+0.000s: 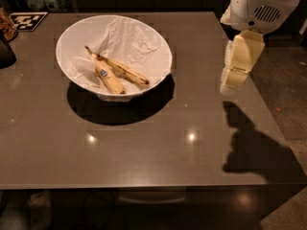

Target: Pick banana from white bowl

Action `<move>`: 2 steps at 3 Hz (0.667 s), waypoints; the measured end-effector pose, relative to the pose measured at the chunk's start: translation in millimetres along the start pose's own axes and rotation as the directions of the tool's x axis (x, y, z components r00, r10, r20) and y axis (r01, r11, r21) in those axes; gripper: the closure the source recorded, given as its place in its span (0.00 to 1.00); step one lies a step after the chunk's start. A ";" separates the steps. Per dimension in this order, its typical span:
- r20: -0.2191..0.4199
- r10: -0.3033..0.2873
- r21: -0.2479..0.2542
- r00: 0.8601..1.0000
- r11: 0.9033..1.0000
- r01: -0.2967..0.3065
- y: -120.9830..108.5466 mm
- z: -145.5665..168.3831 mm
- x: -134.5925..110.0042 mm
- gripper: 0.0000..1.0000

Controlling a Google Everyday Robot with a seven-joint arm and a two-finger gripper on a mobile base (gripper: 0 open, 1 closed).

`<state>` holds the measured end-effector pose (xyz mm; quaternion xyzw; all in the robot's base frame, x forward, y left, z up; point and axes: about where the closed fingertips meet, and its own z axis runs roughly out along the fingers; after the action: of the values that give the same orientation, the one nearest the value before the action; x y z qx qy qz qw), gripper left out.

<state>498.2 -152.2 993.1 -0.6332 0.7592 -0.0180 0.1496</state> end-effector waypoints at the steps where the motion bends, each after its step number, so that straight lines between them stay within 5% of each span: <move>1: 0.092 0.002 -0.027 0.996 1.000 0.000 -48.3 21.7 -75.1 0.00; 2: 0.115 -0.008 -0.004 0.993 1.000 0.008 -54.3 19.7 -85.4 0.00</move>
Offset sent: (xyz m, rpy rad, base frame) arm 0.0962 0.1129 0.0050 0.0980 0.0767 0.0883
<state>568.1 -77.2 1003.5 -0.6366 0.7469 0.0195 0.1914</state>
